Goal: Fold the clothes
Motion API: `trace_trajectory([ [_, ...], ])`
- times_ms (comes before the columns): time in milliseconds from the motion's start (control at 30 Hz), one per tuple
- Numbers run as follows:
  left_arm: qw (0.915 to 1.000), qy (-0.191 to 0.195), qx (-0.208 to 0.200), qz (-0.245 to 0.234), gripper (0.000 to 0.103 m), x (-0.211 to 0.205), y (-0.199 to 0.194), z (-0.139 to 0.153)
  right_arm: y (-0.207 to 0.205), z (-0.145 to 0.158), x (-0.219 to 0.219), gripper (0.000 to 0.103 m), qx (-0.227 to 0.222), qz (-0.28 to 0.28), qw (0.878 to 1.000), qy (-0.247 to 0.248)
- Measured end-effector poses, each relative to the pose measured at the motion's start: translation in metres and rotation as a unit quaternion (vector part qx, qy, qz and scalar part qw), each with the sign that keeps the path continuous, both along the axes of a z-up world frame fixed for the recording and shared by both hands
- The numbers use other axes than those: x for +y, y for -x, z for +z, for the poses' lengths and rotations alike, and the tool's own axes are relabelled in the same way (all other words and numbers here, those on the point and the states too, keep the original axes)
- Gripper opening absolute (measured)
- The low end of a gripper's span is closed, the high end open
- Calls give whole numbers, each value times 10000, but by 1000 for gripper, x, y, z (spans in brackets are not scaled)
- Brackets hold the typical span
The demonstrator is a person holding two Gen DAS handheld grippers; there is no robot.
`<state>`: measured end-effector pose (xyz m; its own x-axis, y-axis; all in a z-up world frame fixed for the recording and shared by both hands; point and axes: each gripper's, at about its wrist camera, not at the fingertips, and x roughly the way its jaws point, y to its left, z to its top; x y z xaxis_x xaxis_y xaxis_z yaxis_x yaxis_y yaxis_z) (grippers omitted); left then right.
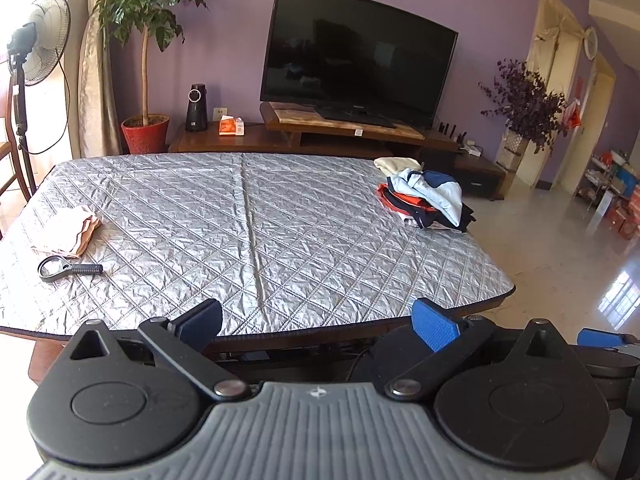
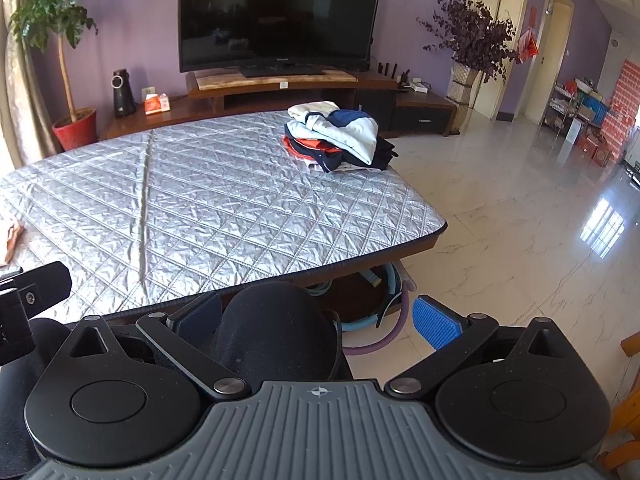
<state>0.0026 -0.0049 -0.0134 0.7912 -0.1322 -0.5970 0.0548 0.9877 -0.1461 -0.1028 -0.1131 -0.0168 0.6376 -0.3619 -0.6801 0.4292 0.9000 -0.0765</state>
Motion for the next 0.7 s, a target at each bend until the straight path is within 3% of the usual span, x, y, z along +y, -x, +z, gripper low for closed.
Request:
trace_trajectory([
  [700,10000,-3,34,-26,101,-4,3,-2,-1,0,2,103,49,31,10000,22],
])
